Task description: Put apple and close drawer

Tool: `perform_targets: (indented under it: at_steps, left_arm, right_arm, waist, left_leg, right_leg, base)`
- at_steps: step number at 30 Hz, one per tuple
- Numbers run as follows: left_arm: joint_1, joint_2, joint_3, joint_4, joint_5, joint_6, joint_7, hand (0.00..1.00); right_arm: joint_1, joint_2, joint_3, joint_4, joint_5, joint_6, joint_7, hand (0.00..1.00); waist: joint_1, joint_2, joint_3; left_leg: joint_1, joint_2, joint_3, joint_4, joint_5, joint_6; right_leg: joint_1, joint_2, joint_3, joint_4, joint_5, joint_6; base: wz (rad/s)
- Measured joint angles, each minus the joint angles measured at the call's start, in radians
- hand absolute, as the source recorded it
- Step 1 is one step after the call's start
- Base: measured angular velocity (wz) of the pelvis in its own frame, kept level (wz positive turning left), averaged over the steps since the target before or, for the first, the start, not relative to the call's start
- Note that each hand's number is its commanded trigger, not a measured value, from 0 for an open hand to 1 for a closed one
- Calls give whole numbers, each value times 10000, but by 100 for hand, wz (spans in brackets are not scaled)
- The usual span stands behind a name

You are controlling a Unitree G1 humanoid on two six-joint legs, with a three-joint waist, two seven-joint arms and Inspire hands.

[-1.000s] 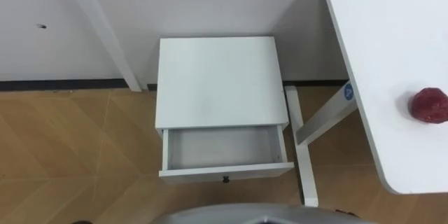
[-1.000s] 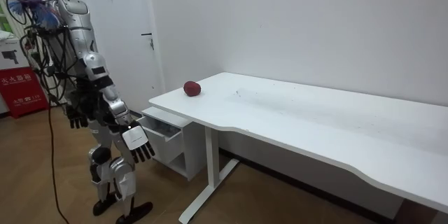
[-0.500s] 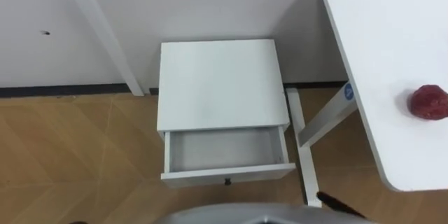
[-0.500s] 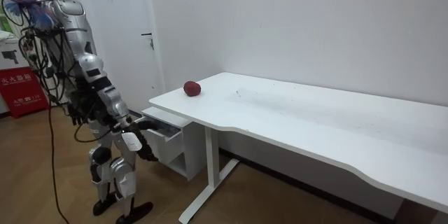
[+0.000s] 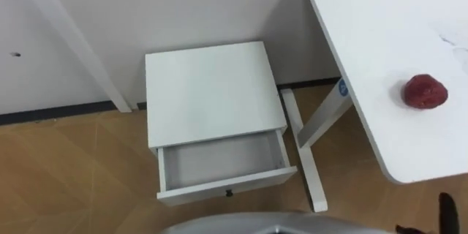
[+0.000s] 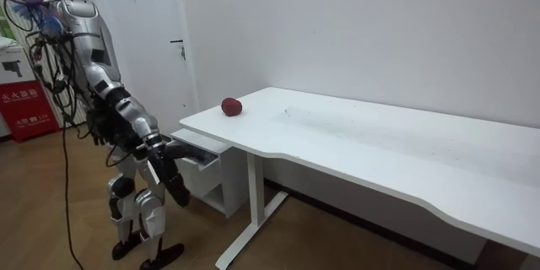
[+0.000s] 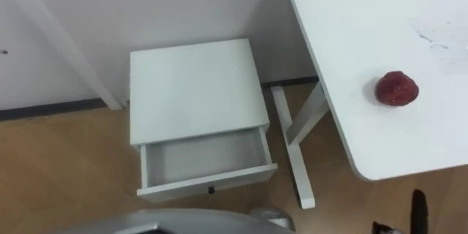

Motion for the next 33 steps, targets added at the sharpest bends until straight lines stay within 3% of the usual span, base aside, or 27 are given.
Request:
perform_targets:
  at_steps: [5,13,18,25,33]
  left_arm:
    - [132,62,-4,-216,88,-59,-42,0]
    - [213,45,-39,-622,290,-98,-45,0]
    - [224,33,-165,-638,310,-95,-30,0]
    - [120,52,-1399,-668,305,-111,-34,0]
    - [127,50,-1847,-722,292,-110,-42,0]
  right_arm:
    - [-167,-362,-284,-1471,-261,-539,-1450,0]
    - [-309,-1329,-272,-5025,-4134,-811,-3968,0]
    - [-292,-1390,-58,-6696,-6748,-1026,-5053,0]
    - [-182,-1430,1725,-7674,-9781,-1064,-5046,0]
    - [-185,-1456,3111,-7679,-11696,-925,-4083,0]
  waist:
    - [-102,-49,49]
    - [-218,-45,44]
    - [-46,-97,41]
    - [370,-49,52]
    - [666,-6,92]
  left_leg:
    - [-30,-2,-2,-58,-23,-6]
    - [-247,9,-11,-31,-16,-16]
    - [-349,3,2,11,-8,-26]
    - [-359,39,-32,-8,-8,-27]
    - [-347,43,-32,0,-8,-29]
  right_leg:
    - [-17,12,31,-36,0,0]
    - [-231,33,-5,16,-3,1]
    - [-349,63,25,-19,7,-13]
    - [-366,61,29,-32,10,-15]
    - [-325,39,-98,-59,10,-16]
  base:
    - [0]
    - [1]
    - [-2]
    - [0]
    - [2]
